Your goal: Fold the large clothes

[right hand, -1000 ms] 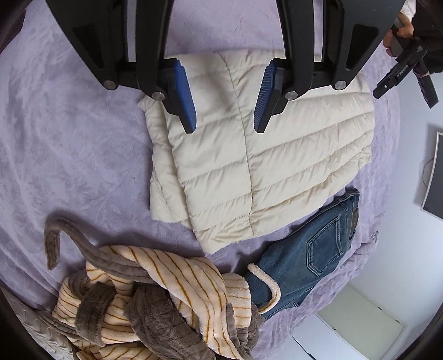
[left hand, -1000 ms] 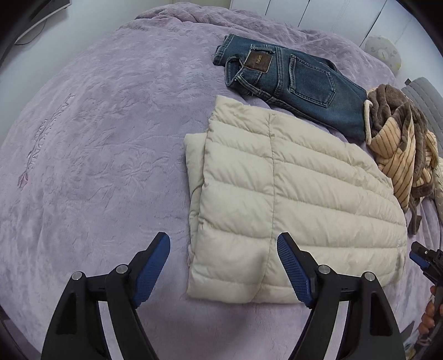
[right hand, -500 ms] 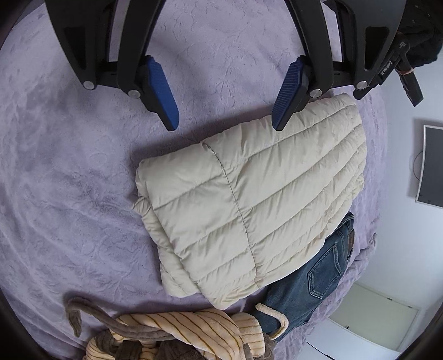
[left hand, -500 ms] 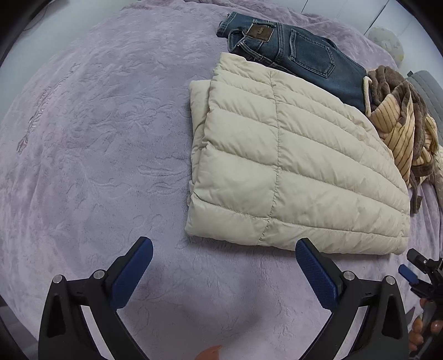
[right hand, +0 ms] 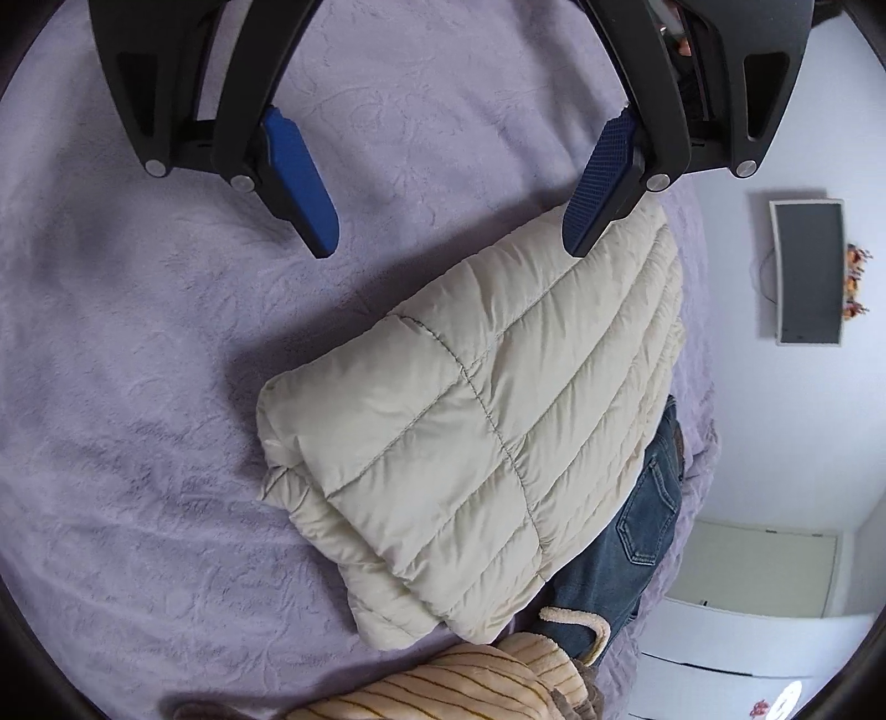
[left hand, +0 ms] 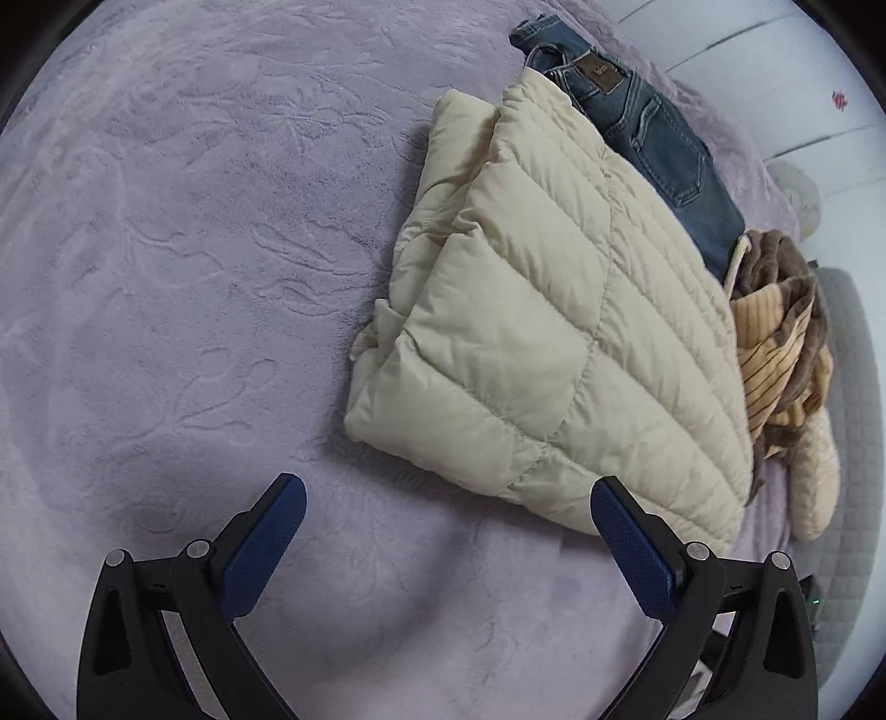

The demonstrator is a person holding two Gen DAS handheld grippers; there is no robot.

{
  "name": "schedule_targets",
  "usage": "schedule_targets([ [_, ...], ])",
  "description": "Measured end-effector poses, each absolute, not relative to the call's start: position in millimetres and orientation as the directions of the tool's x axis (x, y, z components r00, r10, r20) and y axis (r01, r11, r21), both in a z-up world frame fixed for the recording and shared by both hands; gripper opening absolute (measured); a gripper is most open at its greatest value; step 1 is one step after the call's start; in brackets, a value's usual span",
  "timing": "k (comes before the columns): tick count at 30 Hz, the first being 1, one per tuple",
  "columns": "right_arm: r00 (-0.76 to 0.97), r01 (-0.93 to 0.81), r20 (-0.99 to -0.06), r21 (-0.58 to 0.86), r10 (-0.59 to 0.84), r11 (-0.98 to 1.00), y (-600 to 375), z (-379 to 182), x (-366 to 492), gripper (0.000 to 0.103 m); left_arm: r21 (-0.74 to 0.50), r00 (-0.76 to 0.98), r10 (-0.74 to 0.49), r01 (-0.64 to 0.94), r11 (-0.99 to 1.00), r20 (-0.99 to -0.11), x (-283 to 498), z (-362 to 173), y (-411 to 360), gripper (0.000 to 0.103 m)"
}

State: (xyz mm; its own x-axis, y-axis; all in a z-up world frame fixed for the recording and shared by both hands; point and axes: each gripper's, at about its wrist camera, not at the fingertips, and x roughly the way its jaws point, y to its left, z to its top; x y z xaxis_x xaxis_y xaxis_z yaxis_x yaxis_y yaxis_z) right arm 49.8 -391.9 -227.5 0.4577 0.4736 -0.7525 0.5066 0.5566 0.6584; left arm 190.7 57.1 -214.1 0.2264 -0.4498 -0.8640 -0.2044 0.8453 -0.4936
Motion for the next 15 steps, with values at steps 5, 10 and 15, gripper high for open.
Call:
schedule_targets([
  [5, 0.529, 0.523, -0.668, 0.742, 0.524, 0.419, -402, -252, 54, 0.085, -0.564, 0.247, -0.514, -0.227, 0.794, -0.822, 203, -229, 53, 0.103],
  [10, 0.605, 0.511, -0.577, 0.810, 0.549, 0.288, -412, -271, 70, 0.085, -0.572, 0.275, -0.511, -0.235, 0.786, -0.815, 226, -239, 48, 0.103],
  [15, 0.646, 0.507, -0.528, 0.837, 0.551, 0.208, -421, -287, 88, 0.085, -0.579, 0.304, -0.503, -0.262, 0.772, -0.809, 246, -243, 47, 0.103],
])
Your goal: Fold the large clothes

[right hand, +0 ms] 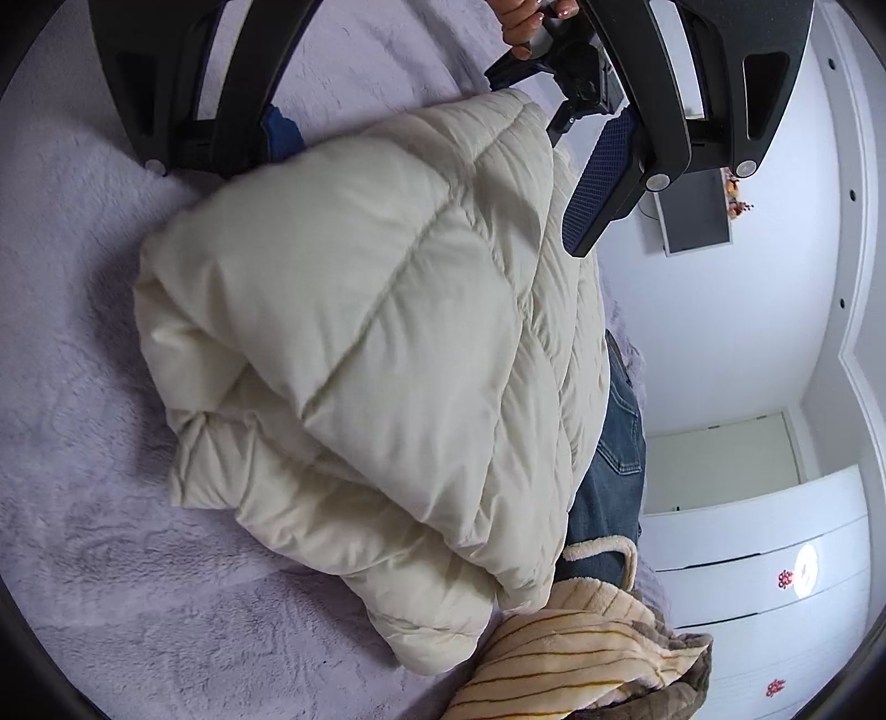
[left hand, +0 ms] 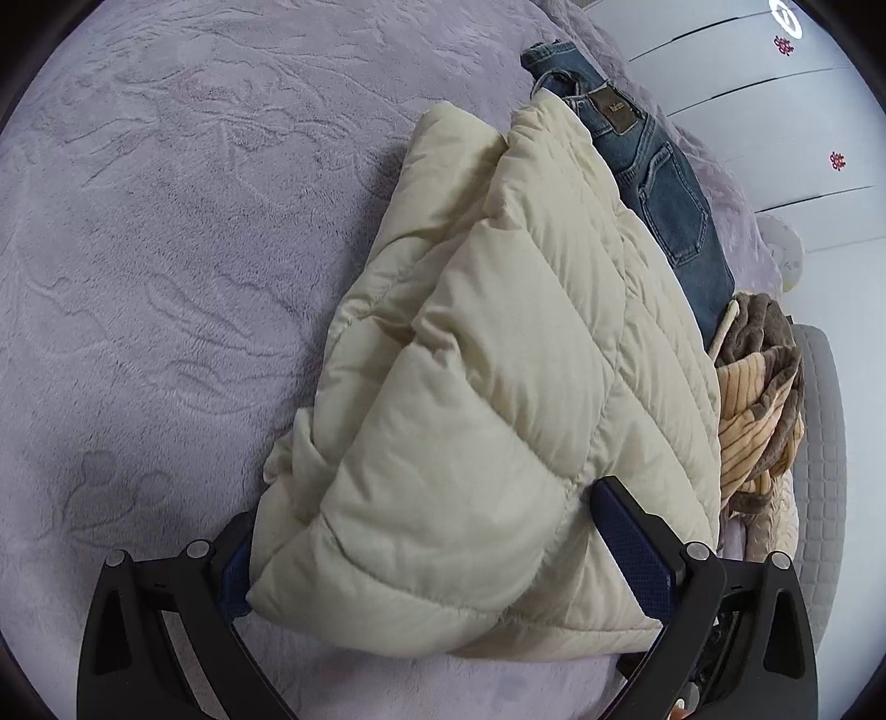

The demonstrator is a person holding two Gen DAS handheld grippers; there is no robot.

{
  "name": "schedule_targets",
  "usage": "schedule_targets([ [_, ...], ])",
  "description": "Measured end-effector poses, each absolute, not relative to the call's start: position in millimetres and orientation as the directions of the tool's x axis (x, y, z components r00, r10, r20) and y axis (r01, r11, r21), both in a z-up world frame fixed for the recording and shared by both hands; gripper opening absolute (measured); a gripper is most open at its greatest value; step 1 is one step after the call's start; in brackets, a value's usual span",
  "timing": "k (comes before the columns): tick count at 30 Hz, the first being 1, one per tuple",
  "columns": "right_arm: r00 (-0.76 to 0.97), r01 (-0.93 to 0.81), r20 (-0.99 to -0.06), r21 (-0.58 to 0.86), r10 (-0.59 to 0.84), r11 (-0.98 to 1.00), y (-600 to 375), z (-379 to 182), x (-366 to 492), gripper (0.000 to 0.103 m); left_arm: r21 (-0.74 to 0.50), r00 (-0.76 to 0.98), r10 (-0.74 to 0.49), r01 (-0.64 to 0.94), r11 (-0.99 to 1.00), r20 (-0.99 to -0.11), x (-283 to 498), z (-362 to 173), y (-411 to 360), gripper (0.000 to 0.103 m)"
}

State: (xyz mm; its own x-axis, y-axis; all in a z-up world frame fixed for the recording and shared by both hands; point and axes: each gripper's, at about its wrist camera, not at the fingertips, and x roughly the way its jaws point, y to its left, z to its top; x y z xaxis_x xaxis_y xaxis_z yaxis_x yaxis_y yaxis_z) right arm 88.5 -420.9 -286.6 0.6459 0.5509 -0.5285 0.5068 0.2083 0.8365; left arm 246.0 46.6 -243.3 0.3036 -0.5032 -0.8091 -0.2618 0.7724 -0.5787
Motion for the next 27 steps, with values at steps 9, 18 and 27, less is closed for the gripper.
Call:
schedule_targets([
  [9, 0.690, 0.502, -0.452, 0.861, 0.565, 0.075, -422, -303, 94, 0.035, -0.624, 0.322, -0.547, -0.230, 0.747, -0.773, 255, -235, 44, 0.036],
  [18, 0.734, 0.419, -0.367, 0.907, 0.571, 0.045, -418, -284, 79, 0.023, -0.667, 0.332, -0.600, -0.137, 0.732, -0.727, 237, -199, 55, 0.030],
  [27, 0.742, 0.404, -0.348, 0.914, 0.573, 0.032, -405, -274, 25, 0.023, -0.668, 0.265, -0.625, -0.121, 0.734, -0.734, 189, -189, 73, 0.030],
])
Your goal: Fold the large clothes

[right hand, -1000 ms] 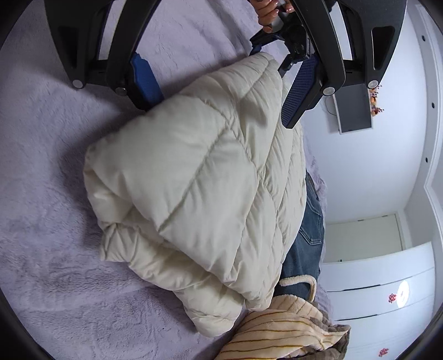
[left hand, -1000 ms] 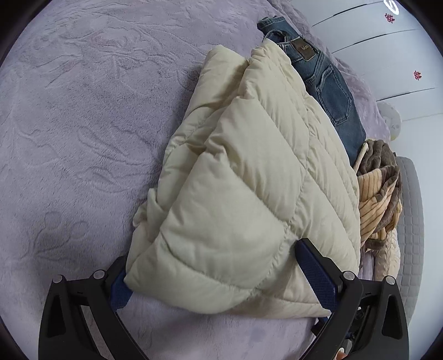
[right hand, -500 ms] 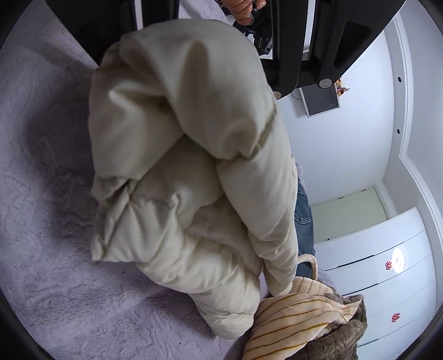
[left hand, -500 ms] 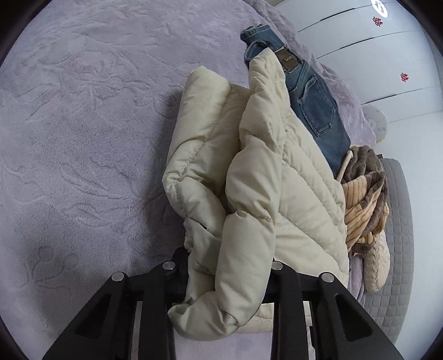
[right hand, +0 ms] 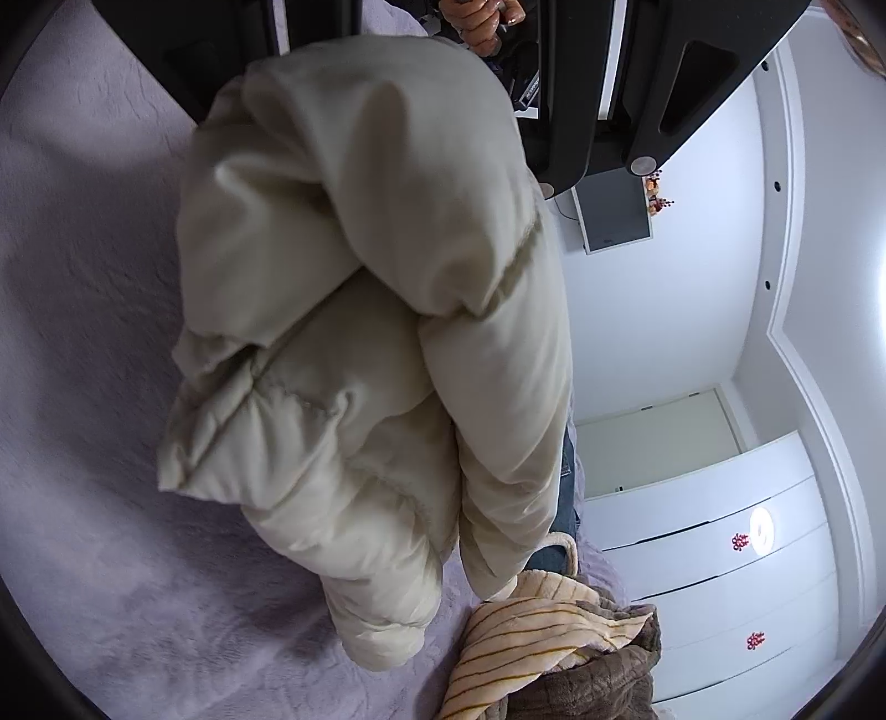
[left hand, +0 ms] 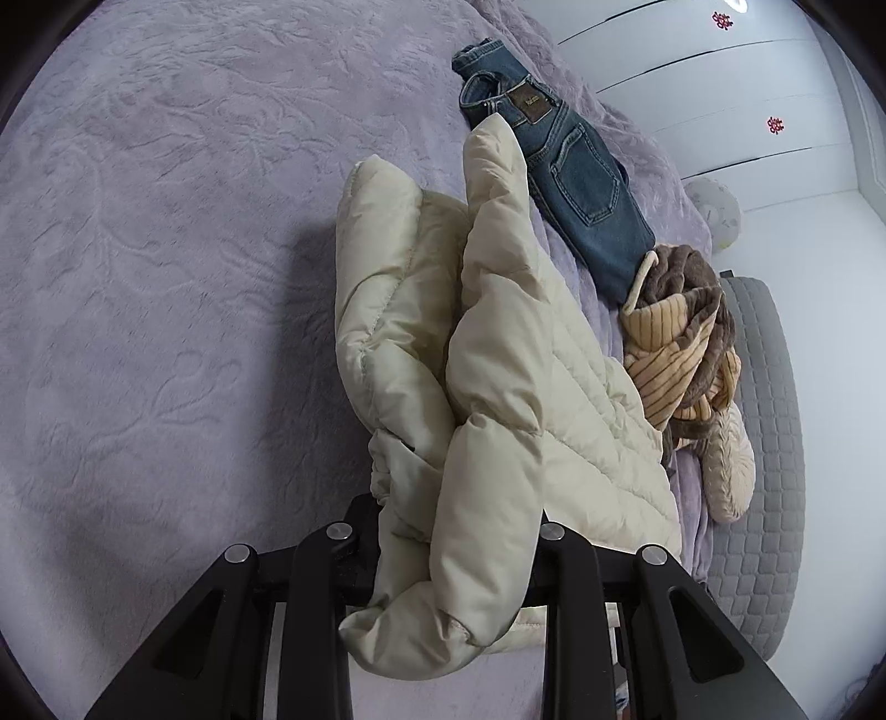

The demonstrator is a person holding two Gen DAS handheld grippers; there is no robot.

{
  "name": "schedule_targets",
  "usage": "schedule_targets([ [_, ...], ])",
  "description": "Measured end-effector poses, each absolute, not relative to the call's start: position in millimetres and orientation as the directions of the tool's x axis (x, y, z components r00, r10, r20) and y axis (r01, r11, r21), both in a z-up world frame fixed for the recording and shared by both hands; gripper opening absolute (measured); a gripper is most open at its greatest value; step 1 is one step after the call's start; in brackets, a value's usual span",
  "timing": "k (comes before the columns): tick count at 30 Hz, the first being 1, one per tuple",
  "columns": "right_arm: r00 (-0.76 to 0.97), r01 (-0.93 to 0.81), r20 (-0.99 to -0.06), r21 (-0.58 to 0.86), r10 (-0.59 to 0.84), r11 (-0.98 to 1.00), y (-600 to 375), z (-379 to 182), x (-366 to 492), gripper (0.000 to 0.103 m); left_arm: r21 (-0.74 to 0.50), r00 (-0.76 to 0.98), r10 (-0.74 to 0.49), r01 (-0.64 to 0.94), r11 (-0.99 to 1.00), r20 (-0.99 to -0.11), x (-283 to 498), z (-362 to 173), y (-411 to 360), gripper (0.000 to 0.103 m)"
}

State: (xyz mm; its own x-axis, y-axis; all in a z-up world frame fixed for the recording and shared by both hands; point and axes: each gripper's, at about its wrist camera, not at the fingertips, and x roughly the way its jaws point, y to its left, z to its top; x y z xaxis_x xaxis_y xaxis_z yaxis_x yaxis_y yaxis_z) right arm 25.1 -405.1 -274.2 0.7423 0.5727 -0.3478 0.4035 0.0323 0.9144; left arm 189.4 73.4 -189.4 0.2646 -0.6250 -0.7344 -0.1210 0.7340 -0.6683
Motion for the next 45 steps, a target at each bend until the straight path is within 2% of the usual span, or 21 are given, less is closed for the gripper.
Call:
schedule_targets([
  [8, 0.738, 0.448, -0.359, 0.894, 0.571, -0.016, -388, -287, -17, 0.023, -0.623, 0.182, -0.600, -0.121, 0.773, -0.779, 142, -202, 90, 0.030],
  [12, 0.712, 0.494, -0.406, 0.869, 0.572, 0.002, -386, -296, -16, 0.023, -0.587, 0.134, -0.572, -0.134, 0.799, -0.809, 128, -217, 93, 0.033],
  [14, 0.702, 0.515, -0.424, 0.857, 0.572, 0.005, -387, -305, -23, 0.024, -0.563, 0.125, -0.550, -0.139, 0.815, -0.826, 121, -221, 99, 0.041],
  [16, 0.693, 0.532, -0.443, 0.847, 0.569, 0.012, -387, -310, -24, 0.025, -0.529, 0.118, -0.516, -0.144, 0.837, -0.848, 119, -222, 101, 0.057],
  [18, 0.688, 0.543, -0.455, 0.840, 0.565, 0.015, -388, -313, -18, 0.030, -0.504, 0.109, -0.493, -0.145, 0.851, -0.863, 118, -222, 102, 0.064],
  [19, 0.681, 0.551, -0.467, 0.834, 0.564, 0.025, -388, -312, -16, 0.031, -0.485, 0.102, -0.474, -0.146, 0.862, -0.874, 119, -221, 103, 0.072],
  [21, 0.665, 0.568, -0.491, 0.822, 0.563, 0.047, -389, -310, -12, 0.036, -0.444, 0.102, -0.433, -0.146, 0.884, -0.896, 118, -218, 107, 0.079],
  [27, 0.586, 0.629, -0.581, 0.766, 0.564, 0.135, -394, -299, -3, 0.062, -0.377, 0.134, -0.365, -0.079, 0.923, -0.921, 118, -196, 110, 0.079],
  [29, 0.560, 0.632, -0.592, 0.758, 0.579, 0.163, -394, -293, -3, 0.067, -0.349, 0.146, -0.339, -0.046, 0.936, -0.929, 118, -189, 108, 0.079],
  [36, 0.444, 0.607, -0.660, 0.719, 0.606, 0.337, -384, -264, 4, 0.068, -0.274, 0.160, -0.276, 0.035, 0.961, -0.948, 124, -172, 93, 0.079],
  [38, 0.408, 0.589, -0.678, 0.707, 0.611, 0.391, -377, -256, 11, 0.068, -0.265, 0.174, -0.269, 0.047, 0.963, -0.947, 126, -168, 89, 0.090],
  [39, 0.391, 0.577, -0.687, 0.702, 0.613, 0.418, -373, -253, 16, 0.068, -0.258, 0.186, -0.264, 0.053, 0.965, -0.947, 127, -165, 88, 0.103],
  [43, 0.336, 0.513, -0.711, 0.689, 0.618, 0.513, -350, -237, 14, 0.068, -0.239, 0.217, -0.251, 0.077, 0.968, -0.943, 130, -159, 81, 0.103],
  [45, 0.311, 0.478, -0.730, 0.673, 0.609, 0.564, -338, -230, 26, 0.076, -0.241, 0.218, -0.253, 0.079, 0.967, -0.943, 132, -159, 80, 0.103],
])
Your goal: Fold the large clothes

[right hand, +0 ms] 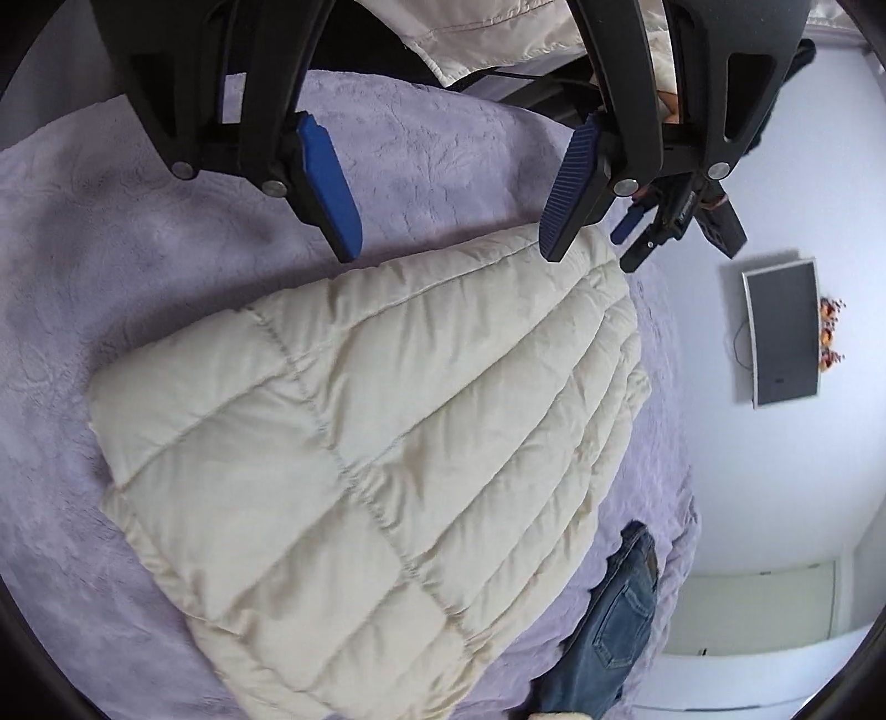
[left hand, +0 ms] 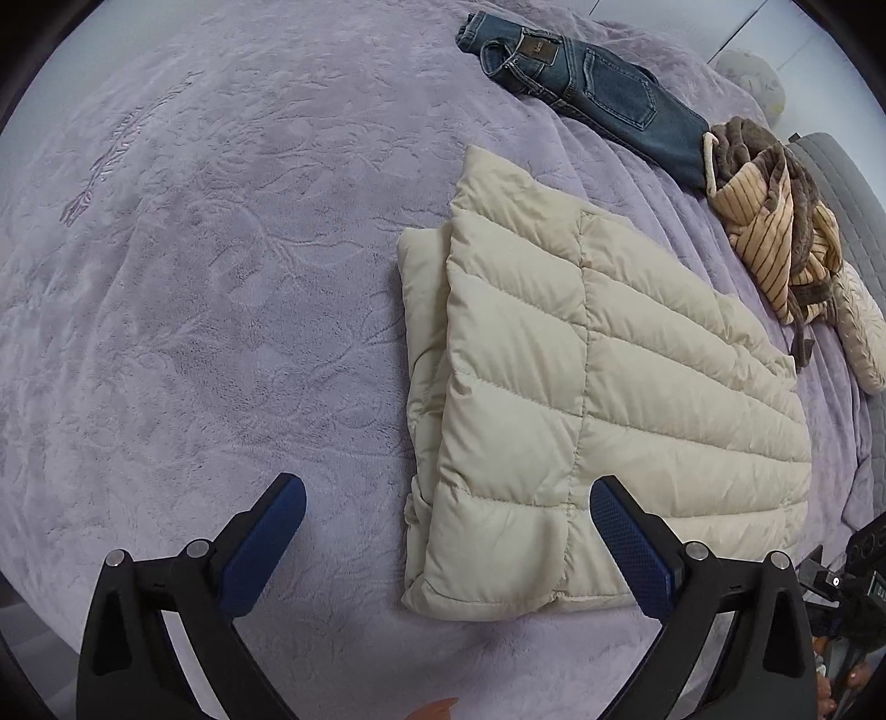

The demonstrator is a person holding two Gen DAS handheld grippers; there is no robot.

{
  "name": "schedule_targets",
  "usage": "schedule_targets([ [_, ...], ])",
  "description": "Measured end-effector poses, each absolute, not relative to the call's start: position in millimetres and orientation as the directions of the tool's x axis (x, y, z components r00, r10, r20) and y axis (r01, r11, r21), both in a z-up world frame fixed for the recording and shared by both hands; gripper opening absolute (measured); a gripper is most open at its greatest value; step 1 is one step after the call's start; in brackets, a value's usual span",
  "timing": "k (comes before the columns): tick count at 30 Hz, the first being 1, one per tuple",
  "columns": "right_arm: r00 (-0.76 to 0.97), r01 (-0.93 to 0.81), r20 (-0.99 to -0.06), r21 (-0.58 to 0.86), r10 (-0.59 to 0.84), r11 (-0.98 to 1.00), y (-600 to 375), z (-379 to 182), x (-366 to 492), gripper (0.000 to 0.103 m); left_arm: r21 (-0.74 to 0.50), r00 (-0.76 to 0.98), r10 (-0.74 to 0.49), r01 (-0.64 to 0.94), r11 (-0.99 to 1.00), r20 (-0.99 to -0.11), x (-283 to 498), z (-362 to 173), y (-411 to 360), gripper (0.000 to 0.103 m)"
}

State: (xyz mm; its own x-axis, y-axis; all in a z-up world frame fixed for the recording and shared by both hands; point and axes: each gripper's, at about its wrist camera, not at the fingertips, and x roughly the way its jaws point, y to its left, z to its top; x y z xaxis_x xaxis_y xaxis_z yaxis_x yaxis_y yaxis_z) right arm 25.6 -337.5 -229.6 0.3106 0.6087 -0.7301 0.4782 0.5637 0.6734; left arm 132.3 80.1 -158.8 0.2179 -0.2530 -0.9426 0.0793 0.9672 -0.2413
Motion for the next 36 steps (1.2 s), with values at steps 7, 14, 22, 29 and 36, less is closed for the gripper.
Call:
schedule_targets([
  [7, 0.234, 0.351, -0.818, 0.575, 0.525, 0.739, -292, -204, 46, 0.095, -0.242, 0.205, -0.252, 0.075, 0.967, -0.946, 139, -164, 87, 0.103],
  [14, 0.219, 0.218, -0.898, 0.426, 0.381, 0.878, -262, -175, 61, 0.103, -0.239, 0.192, -0.252, 0.089, 0.967, -0.948, 147, -171, 88, 0.103],
  [22, 0.249, 0.181, -0.917, 0.362, 0.313, 0.915, -248, -162, 83, 0.103, -0.232, 0.179, -0.240, 0.064, 0.971, -0.954, 157, -184, 93, 0.103],
  [29, 0.243, 0.195, -0.932, 0.319, 0.270, 0.928, -247, -168, 100, 0.103, -0.354, 0.140, -0.357, 0.047, 0.934, -0.924, 165, -196, 102, 0.103],
  [36, 0.220, 0.219, -0.949, 0.274, 0.226, 0.937, -256, -191, 126, 0.025, -0.370, 0.138, -0.373, 0.045, 0.928, -0.918, 170, -200, 109, 0.103],
])
